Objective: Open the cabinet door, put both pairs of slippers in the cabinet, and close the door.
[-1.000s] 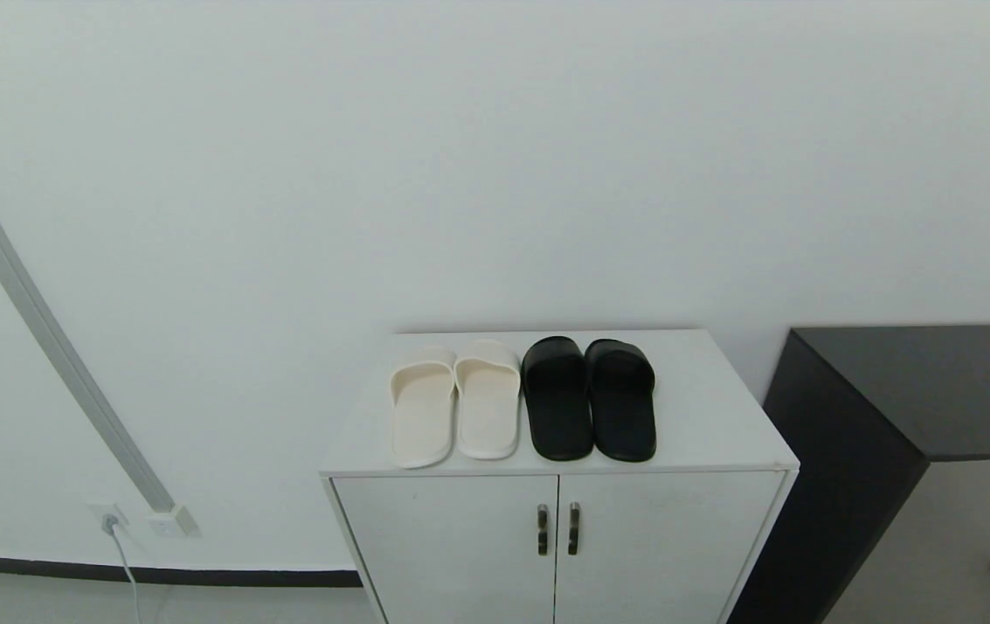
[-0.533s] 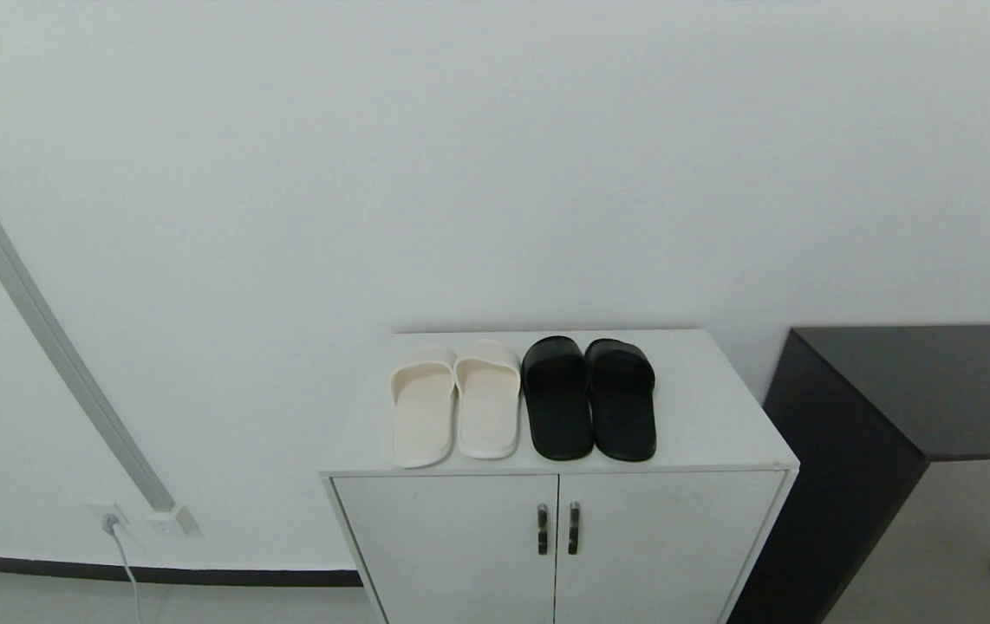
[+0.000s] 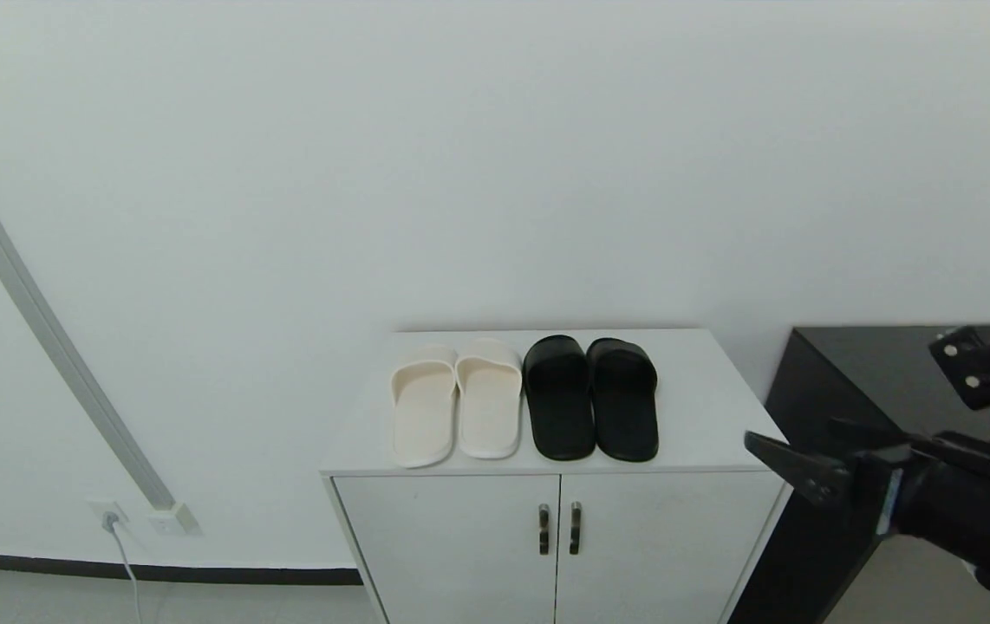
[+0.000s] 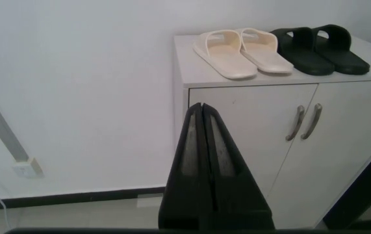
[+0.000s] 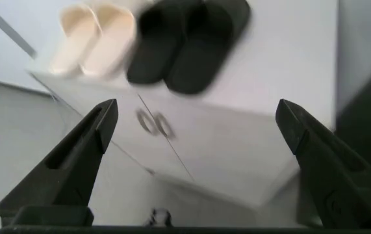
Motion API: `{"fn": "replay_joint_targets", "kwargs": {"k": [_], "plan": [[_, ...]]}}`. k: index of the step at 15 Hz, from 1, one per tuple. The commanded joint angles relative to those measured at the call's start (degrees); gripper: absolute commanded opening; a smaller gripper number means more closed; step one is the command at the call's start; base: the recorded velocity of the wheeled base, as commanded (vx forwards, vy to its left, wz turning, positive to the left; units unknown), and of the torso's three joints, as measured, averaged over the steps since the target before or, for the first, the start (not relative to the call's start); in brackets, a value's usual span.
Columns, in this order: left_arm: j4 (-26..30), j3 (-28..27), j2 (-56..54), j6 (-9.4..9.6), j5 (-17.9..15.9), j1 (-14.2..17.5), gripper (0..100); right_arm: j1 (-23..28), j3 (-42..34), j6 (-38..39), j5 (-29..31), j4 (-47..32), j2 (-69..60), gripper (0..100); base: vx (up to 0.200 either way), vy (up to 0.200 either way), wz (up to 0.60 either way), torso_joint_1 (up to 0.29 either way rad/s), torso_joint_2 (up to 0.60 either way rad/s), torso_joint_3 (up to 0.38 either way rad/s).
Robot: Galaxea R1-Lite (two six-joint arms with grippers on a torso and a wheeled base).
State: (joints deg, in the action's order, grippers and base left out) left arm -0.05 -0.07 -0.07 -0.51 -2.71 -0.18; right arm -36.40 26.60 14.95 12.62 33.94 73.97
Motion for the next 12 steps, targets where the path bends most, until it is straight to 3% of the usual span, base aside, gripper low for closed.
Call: {"fn": "replay_joint_targets", "kwargs": {"k": [1,4,12], "plan": [[-0.04,-0.01,0.07,0.07,-0.11,0.01,0,-4.73,7.41,0.61,4.87,0.16,10.84,100,0.0,0.0,0.0,0.0,0.0,0.0],[-0.04,-0.01,0.07,-0.02,-0.11,0.01,0,-7.28,14.8,3.86,8.39,-0.01,17.08,100,0.0,0.0,0.0,0.0,0.0,0.0],[-0.04,-0.01,0.07,0.07,-0.11,0.01,0,-7.1,28.95,4.48,18.76,1.83,37.91,100,0.0,0.0,0.0,0.0,0.0,0.0]]}}
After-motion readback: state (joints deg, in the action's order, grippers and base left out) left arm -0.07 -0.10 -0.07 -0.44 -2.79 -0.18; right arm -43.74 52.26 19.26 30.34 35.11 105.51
